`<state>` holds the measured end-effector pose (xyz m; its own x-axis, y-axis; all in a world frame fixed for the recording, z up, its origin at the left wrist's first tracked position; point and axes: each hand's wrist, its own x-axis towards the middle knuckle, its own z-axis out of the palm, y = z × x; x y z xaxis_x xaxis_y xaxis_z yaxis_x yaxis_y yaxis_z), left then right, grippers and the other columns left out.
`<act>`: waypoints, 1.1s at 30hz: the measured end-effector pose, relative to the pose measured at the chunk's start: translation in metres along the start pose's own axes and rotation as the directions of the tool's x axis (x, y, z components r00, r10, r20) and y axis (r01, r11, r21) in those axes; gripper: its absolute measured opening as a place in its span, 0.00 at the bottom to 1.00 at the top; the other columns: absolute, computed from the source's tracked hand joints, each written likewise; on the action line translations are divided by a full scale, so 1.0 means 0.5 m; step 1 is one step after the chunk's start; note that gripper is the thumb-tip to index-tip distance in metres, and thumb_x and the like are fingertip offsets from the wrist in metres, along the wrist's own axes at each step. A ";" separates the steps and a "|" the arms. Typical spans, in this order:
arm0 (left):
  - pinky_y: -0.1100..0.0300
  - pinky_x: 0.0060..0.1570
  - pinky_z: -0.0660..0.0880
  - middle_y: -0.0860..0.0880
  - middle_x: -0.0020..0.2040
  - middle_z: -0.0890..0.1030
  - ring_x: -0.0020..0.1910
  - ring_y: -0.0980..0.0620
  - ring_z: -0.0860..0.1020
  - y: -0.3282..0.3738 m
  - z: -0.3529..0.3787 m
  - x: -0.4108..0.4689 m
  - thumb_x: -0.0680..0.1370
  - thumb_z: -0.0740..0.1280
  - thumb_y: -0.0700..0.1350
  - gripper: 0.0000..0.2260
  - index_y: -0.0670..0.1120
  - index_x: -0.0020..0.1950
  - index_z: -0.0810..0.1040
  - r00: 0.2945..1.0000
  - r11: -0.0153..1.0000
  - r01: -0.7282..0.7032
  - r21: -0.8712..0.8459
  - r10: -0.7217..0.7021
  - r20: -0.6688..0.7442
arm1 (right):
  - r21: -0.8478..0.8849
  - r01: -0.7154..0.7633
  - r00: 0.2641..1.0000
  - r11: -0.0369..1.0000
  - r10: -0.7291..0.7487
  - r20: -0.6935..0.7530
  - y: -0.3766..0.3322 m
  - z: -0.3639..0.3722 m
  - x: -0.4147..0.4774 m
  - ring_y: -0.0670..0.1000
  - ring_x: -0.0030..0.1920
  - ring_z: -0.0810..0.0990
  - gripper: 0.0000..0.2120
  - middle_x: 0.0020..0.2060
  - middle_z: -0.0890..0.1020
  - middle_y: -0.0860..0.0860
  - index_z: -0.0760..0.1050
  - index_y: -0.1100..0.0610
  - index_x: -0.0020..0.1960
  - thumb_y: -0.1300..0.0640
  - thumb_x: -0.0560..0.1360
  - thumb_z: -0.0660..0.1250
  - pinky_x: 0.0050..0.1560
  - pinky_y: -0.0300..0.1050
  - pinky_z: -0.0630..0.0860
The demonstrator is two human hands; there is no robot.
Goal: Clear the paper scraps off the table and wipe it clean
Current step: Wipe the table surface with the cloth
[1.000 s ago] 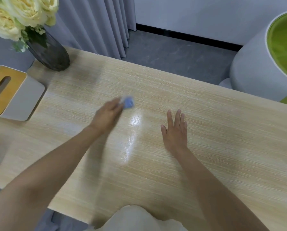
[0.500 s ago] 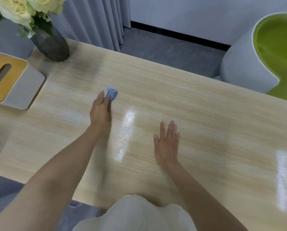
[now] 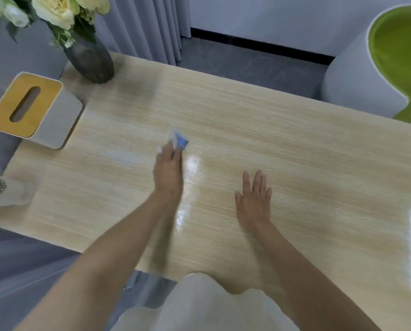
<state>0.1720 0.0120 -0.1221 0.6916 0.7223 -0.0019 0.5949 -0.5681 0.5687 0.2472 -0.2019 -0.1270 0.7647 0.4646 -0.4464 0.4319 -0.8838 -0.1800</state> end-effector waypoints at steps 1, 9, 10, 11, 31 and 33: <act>0.55 0.67 0.66 0.52 0.72 0.69 0.70 0.49 0.67 0.013 0.016 -0.040 0.80 0.58 0.54 0.21 0.52 0.73 0.67 0.993 0.993 -0.114 0.028 0.113 0.037 | 0.010 0.000 1.000 1.000 0.000 0.003 -0.002 0.000 0.001 0.57 0.76 0.34 0.28 0.75 0.34 0.58 0.36 0.51 0.77 0.49 0.82 0.46 0.75 0.57 0.39; 0.49 0.63 0.69 0.48 0.72 0.68 0.68 0.44 0.69 -0.118 -0.057 0.013 0.82 0.57 0.49 0.15 0.55 0.70 0.68 0.885 0.865 -0.438 0.243 0.368 0.284 | 0.028 -0.011 1.000 1.000 0.011 0.017 -0.003 0.002 0.003 0.56 0.75 0.32 0.28 0.75 0.32 0.57 0.34 0.51 0.77 0.49 0.83 0.45 0.74 0.57 0.37; 0.50 0.56 0.71 0.48 0.72 0.68 0.65 0.41 0.71 -0.114 -0.056 0.023 0.82 0.57 0.48 0.16 0.53 0.71 0.67 0.941 0.894 -0.329 0.303 0.283 0.186 | 0.028 -0.017 1.000 0.999 0.016 0.011 -0.004 0.003 0.002 0.56 0.75 0.32 0.28 0.75 0.32 0.57 0.34 0.51 0.77 0.49 0.83 0.45 0.74 0.57 0.37; 0.51 0.52 0.71 0.48 0.71 0.68 0.64 0.41 0.71 -0.098 -0.047 0.019 0.83 0.56 0.48 0.17 0.52 0.71 0.67 0.971 0.929 -0.236 0.285 0.217 0.095 | 0.028 -0.025 1.000 0.999 0.025 0.000 -0.006 0.004 0.001 0.56 0.75 0.32 0.28 0.75 0.33 0.57 0.35 0.51 0.77 0.49 0.83 0.45 0.74 0.56 0.37; 0.52 0.58 0.65 0.41 0.63 0.67 0.60 0.42 0.66 -0.016 -0.048 -0.039 0.70 0.73 0.55 0.30 0.43 0.67 0.68 0.973 0.991 -0.046 0.124 0.016 0.232 | 0.147 -0.046 0.993 0.988 0.061 -0.098 -0.077 0.013 -0.081 0.54 0.76 0.34 0.27 0.76 0.35 0.56 0.38 0.51 0.78 0.48 0.82 0.44 0.75 0.53 0.39; 0.55 0.50 0.67 0.44 0.54 0.72 0.53 0.44 0.69 -0.014 -0.045 -0.048 0.74 0.70 0.50 0.16 0.42 0.54 0.74 0.964 0.986 -0.122 0.112 0.091 0.250 | 0.175 -0.051 0.992 0.983 0.069 -0.103 -0.082 0.006 -0.078 0.54 0.76 0.34 0.27 0.76 0.36 0.56 0.39 0.51 0.78 0.48 0.82 0.45 0.76 0.53 0.39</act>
<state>0.1419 0.0074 -0.1075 0.8232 0.5461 -0.1553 0.5479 -0.6926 0.4690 0.1983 -0.1840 -0.1048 0.8380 0.4053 -0.3653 0.3021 -0.9022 -0.3079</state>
